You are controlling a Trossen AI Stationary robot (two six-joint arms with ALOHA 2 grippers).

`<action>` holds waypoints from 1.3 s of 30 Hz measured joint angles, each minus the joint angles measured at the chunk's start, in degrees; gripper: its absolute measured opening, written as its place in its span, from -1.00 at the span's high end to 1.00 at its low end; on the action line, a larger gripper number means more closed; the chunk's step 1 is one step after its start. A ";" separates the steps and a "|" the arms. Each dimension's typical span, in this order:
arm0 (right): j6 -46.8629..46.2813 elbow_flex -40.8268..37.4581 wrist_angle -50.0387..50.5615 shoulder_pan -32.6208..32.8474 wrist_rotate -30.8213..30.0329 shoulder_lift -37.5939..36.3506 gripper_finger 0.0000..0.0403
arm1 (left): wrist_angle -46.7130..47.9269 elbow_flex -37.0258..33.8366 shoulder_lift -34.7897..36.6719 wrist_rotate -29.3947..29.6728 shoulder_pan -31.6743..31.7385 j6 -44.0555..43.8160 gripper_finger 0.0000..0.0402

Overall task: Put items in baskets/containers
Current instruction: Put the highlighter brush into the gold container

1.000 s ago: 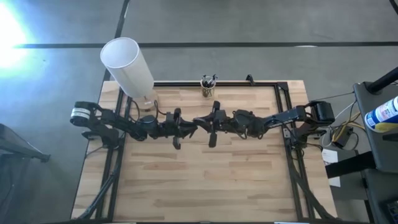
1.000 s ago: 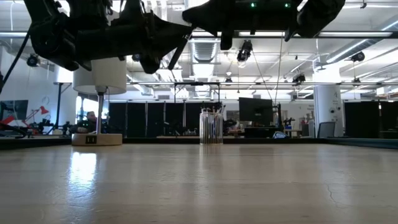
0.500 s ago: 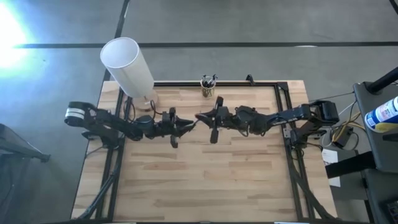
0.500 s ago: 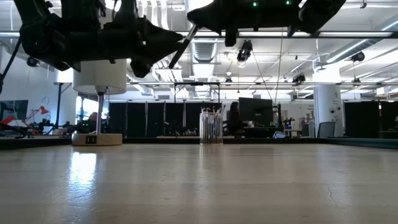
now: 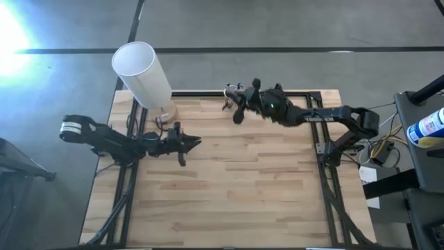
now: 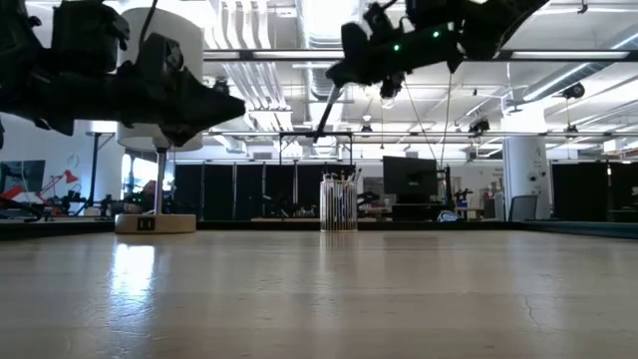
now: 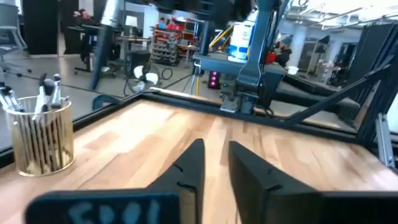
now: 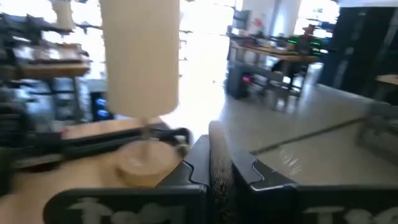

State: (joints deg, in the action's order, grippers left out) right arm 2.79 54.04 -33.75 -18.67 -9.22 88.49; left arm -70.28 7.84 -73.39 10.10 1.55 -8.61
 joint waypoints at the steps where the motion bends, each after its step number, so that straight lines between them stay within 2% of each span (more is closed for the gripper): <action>1: 0.43 1.03 0.91 -1.40 0.00 0.68 0.95 | 0.01 -0.56 0.43 -0.02 0.12 0.16 0.73; 5: 2.26 5.57 4.47 -6.62 0.04 3.19 0.95 | 0.07 -1.89 1.27 -0.12 0.52 1.15 0.96; 11: 3.47 11.93 13.96 -11.65 0.23 7.48 0.95 | 0.05 -2.44 1.69 -0.10 1.98 1.41 1.00; 15: 2.95 13.62 16.87 -13.61 0.66 10.79 0.95 | 0.17 -2.54 1.64 -0.14 2.15 1.30 1.00; 27: -0.74 13.87 13.05 -16.67 5.24 20.25 0.95 | 1.03 -2.54 1.56 -0.14 2.20 1.22 1.00; 39: -1.34 15.28 13.90 -16.64 5.23 23.64 0.94 | 1.34 -2.54 1.53 -0.16 2.39 1.19 1.00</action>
State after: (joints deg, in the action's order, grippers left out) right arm 1.45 69.32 -19.85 -35.31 -3.99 112.12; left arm -68.94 5.30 -71.85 9.94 3.95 -7.42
